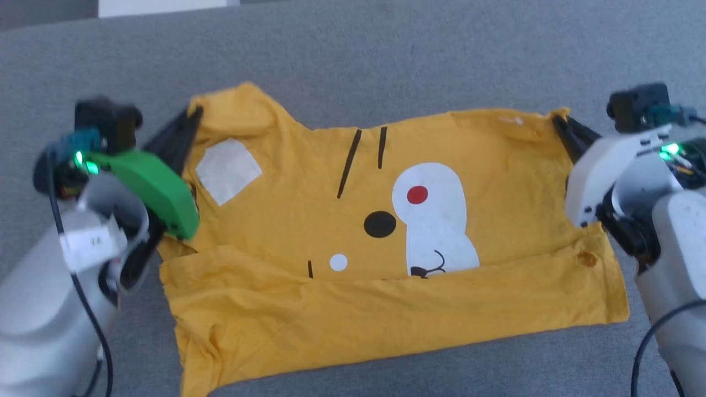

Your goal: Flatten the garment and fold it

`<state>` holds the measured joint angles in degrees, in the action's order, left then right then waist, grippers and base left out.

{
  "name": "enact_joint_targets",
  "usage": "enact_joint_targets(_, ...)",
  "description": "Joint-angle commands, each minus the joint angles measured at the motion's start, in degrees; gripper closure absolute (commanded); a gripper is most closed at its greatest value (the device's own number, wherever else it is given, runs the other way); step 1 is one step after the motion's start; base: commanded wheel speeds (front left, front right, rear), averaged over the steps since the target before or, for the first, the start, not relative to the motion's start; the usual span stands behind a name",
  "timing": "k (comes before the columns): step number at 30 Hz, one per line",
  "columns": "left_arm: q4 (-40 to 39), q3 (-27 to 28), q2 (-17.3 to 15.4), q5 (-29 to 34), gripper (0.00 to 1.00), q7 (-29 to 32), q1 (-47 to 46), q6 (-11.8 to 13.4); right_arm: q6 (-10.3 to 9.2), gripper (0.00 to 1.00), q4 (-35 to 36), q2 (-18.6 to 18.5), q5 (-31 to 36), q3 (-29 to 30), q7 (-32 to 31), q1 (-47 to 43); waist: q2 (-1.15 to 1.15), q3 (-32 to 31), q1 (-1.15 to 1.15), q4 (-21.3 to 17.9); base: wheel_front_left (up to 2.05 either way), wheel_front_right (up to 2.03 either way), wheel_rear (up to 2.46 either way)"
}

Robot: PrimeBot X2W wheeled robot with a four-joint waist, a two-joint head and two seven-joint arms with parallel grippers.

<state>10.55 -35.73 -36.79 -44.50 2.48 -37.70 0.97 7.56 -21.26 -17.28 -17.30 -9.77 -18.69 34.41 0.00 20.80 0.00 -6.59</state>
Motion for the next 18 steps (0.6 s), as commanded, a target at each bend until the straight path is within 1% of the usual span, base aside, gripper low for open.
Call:
enact_joint_targets(1, -1.2, 0.5, -0.4, -1.5, 1.00, -0.7, 3.1, 0.8, -0.08, 1.00, 0.5, -0.7, -0.8, -0.1, 1.7, -1.7, 0.00, -5.1, 0.00, 2.5, 0.00, 0.00, 0.00)
enact_joint_targets(4, -5.1, 1.0, -1.6, -4.0, 1.00, -1.6, 10.2, 2.4, -0.08, 1.00, 0.8, -1.9, -2.1, 0.2, 5.4, -5.2, 0.00, -7.4, 0.00, 3.3, 0.00, 0.00, 0.00)
enact_joint_targets(9, -9.9, 1.7, -3.1, -8.3, 1.00, -2.5, 21.0, 5.1, -0.08, 1.00, 0.1, -2.6, -3.7, 2.4, 6.6, -10.4, 0.00, -10.2, 0.00, 4.5, 0.00, 0.00, 0.00)
enact_joint_targets(12, -11.9, 1.9, -3.3, -10.7, 1.00, -3.2, 26.6, 6.5, -0.08, 1.00, -0.4, -3.6, -3.7, 3.8, 6.0, -13.6, 0.00, -11.4, 0.00, 5.5, 0.00, 0.00, 0.00)
enact_joint_targets(14, -12.7, 1.9, -3.2, -12.1, 1.00, -3.5, 29.7, 7.0, -0.08, 1.00, -0.7, -4.4, -3.7, 4.3, 5.0, -15.5, 0.00, -12.0, 0.00, 6.1, 0.00, 0.00, 0.00)
enact_joint_targets(18, -13.3, 0.8, -3.3, -13.3, 1.00, -3.7, 34.0, 7.2, -0.08, 1.00, -1.1, -6.1, -3.2, 4.3, 2.1, -18.3, 0.00, -12.4, 0.00, 7.1, 0.00, 0.00, 0.00)
